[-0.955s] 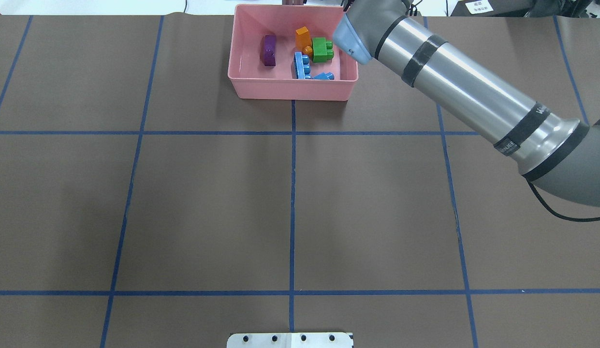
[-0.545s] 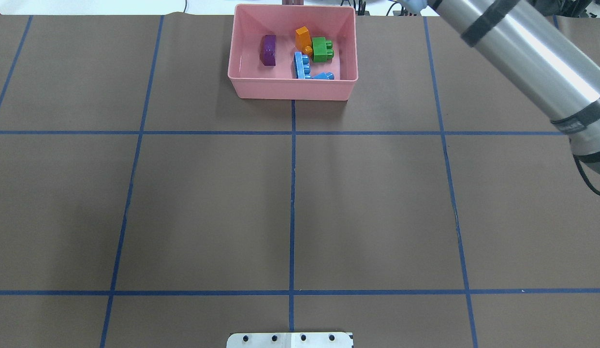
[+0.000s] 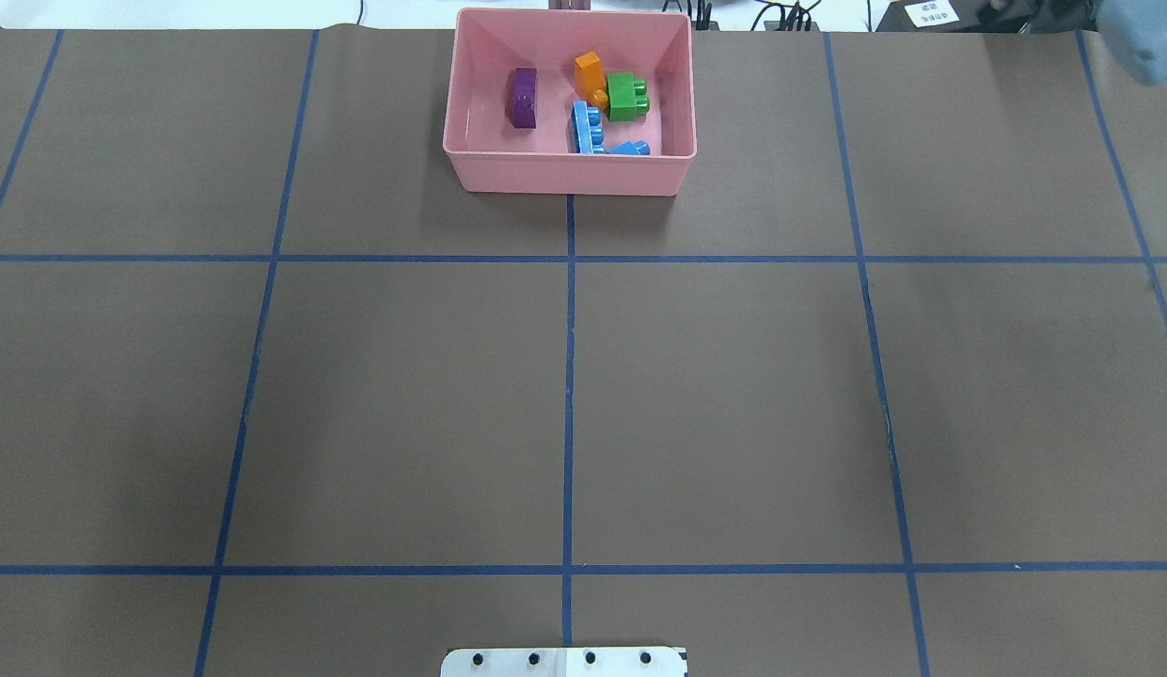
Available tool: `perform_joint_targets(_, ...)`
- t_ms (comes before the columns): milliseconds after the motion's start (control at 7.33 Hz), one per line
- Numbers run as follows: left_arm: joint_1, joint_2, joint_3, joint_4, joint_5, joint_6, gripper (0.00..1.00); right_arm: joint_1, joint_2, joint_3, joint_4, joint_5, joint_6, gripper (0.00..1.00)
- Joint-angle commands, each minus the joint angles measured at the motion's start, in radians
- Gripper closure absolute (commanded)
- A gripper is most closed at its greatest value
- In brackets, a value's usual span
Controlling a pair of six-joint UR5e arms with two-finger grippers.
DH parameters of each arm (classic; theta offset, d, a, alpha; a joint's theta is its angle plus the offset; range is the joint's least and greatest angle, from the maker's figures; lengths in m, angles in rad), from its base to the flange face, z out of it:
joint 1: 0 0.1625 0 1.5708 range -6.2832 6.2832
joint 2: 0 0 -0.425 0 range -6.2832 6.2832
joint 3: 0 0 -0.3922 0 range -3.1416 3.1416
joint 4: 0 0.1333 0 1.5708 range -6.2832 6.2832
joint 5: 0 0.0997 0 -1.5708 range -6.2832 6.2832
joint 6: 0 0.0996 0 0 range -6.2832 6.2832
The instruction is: Put all blocks into box
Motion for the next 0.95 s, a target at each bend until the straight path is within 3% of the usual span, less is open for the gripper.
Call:
perform_joint_targets(0, -0.037, 0.038, 0.007, 0.002, -0.042, 0.0, 0.0, 0.105, -0.265, 0.039, 0.006, 0.006, -0.253, 0.0)
perform_joint_targets(136, -0.055, 0.043, 0.028, 0.003, -0.045, 0.003, 0.0, 0.133, -0.351, 0.03, 0.034, -0.004, -0.308, 0.0)
perform_joint_targets(273, -0.069, 0.117, 0.038, 0.003, -0.07, 0.118, 0.0, 0.139, -0.43, 0.032, 0.037, -0.029, -0.298, 0.0)
perform_joint_targets(409, -0.122, 0.125, 0.074, 0.017, -0.074, 0.267, 0.0, 0.149, -0.529, 0.05, 0.066, -0.099, -0.336, 0.0)
perform_joint_targets(545, -0.179, 0.126, 0.125, 0.02, -0.13, 0.278, 0.0, 0.153, -0.577, 0.04, 0.183, -0.177, -0.371, 0.0)
perform_joint_targets(682, -0.193, 0.126, 0.136, 0.044, -0.158, 0.282, 0.0, 0.193, -0.62, 0.056, 0.197, -0.166, -0.367, 0.0)
perform_joint_targets(818, -0.207, 0.133, 0.128, 0.049, -0.16, 0.284, 0.0, 0.211, -0.688, 0.114, 0.195, -0.082, -0.353, 0.0)
